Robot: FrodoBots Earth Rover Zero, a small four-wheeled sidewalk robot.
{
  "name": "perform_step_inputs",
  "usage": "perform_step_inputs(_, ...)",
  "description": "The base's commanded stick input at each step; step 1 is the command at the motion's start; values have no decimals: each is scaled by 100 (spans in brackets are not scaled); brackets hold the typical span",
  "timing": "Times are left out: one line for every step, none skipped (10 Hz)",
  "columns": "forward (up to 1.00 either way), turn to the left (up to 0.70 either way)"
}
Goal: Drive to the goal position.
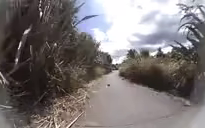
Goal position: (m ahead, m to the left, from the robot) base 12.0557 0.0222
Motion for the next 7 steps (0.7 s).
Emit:
perform_step_inputs(70,0)
perform_step_inputs(70,-2)
perform_step_inputs(70,-3)
perform_step_inputs(70,-4)
perform_step_inputs(70,-4)
perform_step_inputs(70,-4)
perform_step_inputs(70,-5)
